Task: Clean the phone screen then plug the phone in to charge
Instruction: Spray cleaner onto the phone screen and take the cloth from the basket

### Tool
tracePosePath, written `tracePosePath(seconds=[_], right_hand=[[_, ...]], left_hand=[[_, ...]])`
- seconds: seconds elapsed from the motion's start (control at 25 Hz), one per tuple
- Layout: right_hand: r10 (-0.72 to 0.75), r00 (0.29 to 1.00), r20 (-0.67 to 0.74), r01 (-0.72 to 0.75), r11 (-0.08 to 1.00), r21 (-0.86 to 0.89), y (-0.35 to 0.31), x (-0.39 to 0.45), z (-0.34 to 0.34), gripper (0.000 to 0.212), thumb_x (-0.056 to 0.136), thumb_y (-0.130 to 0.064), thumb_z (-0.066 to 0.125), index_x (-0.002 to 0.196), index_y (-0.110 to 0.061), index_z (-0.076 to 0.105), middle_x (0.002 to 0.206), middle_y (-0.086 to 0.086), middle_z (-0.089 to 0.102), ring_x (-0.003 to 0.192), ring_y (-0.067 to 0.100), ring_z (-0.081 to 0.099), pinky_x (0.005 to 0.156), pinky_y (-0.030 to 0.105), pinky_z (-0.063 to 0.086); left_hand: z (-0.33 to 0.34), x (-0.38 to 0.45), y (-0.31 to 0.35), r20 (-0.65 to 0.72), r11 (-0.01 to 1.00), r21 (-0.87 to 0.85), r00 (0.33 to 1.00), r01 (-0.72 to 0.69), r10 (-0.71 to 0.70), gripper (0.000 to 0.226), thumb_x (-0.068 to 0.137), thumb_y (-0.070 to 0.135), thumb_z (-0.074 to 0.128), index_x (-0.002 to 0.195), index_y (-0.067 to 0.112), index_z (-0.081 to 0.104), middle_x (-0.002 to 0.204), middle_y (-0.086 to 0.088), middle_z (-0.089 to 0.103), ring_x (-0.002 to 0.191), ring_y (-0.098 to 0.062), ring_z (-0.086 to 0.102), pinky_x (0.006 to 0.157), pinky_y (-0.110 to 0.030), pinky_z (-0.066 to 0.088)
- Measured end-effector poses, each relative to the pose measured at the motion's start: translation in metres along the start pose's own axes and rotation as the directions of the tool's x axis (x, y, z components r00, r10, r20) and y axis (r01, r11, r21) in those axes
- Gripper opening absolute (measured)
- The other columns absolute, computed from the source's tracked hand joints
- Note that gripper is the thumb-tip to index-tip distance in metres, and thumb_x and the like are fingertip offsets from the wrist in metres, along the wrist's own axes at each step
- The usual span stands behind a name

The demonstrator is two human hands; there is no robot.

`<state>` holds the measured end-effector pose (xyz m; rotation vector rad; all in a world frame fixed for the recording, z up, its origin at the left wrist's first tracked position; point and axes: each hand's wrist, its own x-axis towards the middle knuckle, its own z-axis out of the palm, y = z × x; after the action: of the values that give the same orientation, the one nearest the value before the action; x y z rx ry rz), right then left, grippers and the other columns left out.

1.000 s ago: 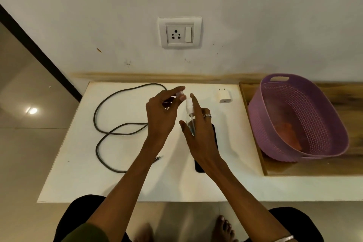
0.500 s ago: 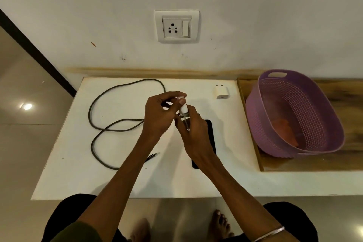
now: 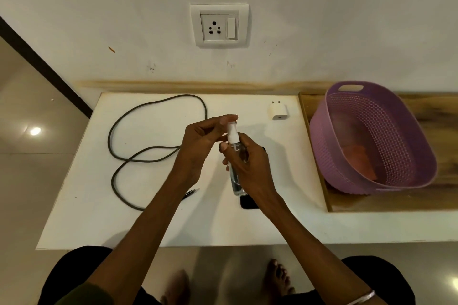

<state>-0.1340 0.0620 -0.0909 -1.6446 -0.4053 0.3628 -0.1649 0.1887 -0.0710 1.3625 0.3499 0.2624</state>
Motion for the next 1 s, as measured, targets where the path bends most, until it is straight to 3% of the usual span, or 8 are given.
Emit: tracePosePath(seconds=[0.2, 0.28, 0.44, 0.52, 0.6, 0.72, 0.92, 1.0], right_hand=[[0.050, 0.997, 0.053, -0.050, 0.999, -0.001, 0.002, -0.012, -0.004, 0.033, 0.080, -0.052, 0.063, 0.100, -0.025, 0.062, 0.077, -0.002, 0.070, 0.065, 0.008, 0.067, 0.062, 0.019, 0.055], [0.070, 0.993, 0.091, -0.075, 0.996, 0.057, 0.002, -0.013, -0.011, 0.032, 0.079, -0.052, 0.062, 0.098, -0.026, 0.064, 0.077, -0.001, 0.071, 0.062, 0.009, 0.067, 0.060, 0.019, 0.055], [0.114, 0.988, 0.103, -0.129, 0.979, 0.155, -0.001, -0.014, -0.014, 0.028, 0.079, -0.051, 0.058, 0.091, -0.026, 0.064, 0.070, -0.010, 0.071, 0.058, 0.009, 0.067, 0.057, 0.017, 0.054], [0.092, 0.994, 0.063, -0.100, 0.987, 0.127, 0.000, -0.015, -0.014, 0.028, 0.078, -0.053, 0.060, 0.093, -0.030, 0.064, 0.073, -0.007, 0.071, 0.060, 0.010, 0.067, 0.058, 0.017, 0.054], [0.071, 0.996, 0.044, -0.075, 0.992, 0.106, 0.002, -0.017, -0.014, 0.025, 0.077, -0.055, 0.063, 0.092, -0.035, 0.064, 0.075, -0.001, 0.070, 0.062, 0.011, 0.067, 0.060, 0.018, 0.055], [0.084, 0.995, 0.047, -0.087, 0.994, 0.073, 0.004, -0.018, -0.016, 0.020, 0.077, -0.057, 0.062, 0.086, -0.039, 0.064, 0.076, -0.004, 0.071, 0.063, 0.011, 0.069, 0.059, 0.017, 0.054], [0.167, 0.984, 0.065, -0.175, 0.972, 0.159, 0.004, -0.016, -0.016, 0.035, 0.078, -0.055, 0.058, 0.091, -0.023, 0.065, 0.075, -0.005, 0.072, 0.060, 0.012, 0.068, 0.058, 0.018, 0.054], [0.160, 0.986, 0.040, -0.165, 0.971, 0.171, 0.003, -0.015, -0.013, 0.034, 0.078, -0.052, 0.059, 0.093, -0.022, 0.065, 0.077, -0.003, 0.072, 0.061, 0.012, 0.068, 0.059, 0.019, 0.055]], left_hand=[[0.011, -0.003, -0.005, -0.073, 0.999, 0.026, 0.997, 0.033, -0.031, 0.020, 0.078, 0.025, 0.080, 0.093, 0.013, 0.078, 0.077, 0.003, 0.075, 0.069, -0.006, 0.066, 0.062, -0.017, 0.052], [0.013, -0.005, -0.010, -0.041, 0.997, -0.032, 0.996, 0.073, -0.074, 0.029, 0.079, 0.028, 0.076, 0.101, 0.011, 0.078, 0.086, -0.004, 0.076, 0.072, -0.015, 0.064, 0.058, -0.024, 0.052], [0.009, -0.005, -0.013, 0.155, 0.986, -0.120, 0.983, 0.118, -0.099, 0.031, 0.097, 0.025, 0.055, 0.120, 0.010, 0.070, 0.111, -0.010, 0.074, 0.099, -0.025, 0.069, 0.067, -0.026, 0.054], [0.010, -0.005, -0.013, 0.126, 0.991, -0.112, 0.990, 0.075, -0.061, 0.029, 0.098, 0.024, 0.055, 0.120, 0.010, 0.070, 0.115, -0.010, 0.074, 0.107, -0.024, 0.069, 0.073, -0.025, 0.055], [0.014, -0.006, -0.013, 0.042, 0.991, -0.120, 0.998, 0.061, -0.056, 0.030, 0.087, 0.029, 0.066, 0.109, 0.009, 0.073, 0.105, -0.006, 0.075, 0.098, -0.021, 0.069, 0.081, -0.031, 0.054], [0.016, -0.005, -0.016, -0.024, 0.989, -0.101, 0.994, 0.108, -0.111, 0.028, 0.077, 0.028, 0.076, 0.099, 0.010, 0.075, 0.086, -0.005, 0.074, 0.079, -0.018, 0.068, 0.072, -0.032, 0.053], [0.014, -0.002, -0.018, 0.149, 0.985, -0.098, 0.980, 0.145, -0.129, 0.028, 0.103, 0.017, 0.048, 0.119, 0.007, 0.070, 0.102, -0.009, 0.075, 0.085, -0.017, 0.069, 0.063, -0.028, 0.047], [0.013, -0.002, -0.016, 0.139, 0.989, -0.090, 0.985, 0.118, -0.105, 0.031, 0.100, 0.023, 0.052, 0.120, 0.008, 0.069, 0.109, -0.010, 0.075, 0.094, -0.019, 0.070, 0.069, -0.026, 0.053]])
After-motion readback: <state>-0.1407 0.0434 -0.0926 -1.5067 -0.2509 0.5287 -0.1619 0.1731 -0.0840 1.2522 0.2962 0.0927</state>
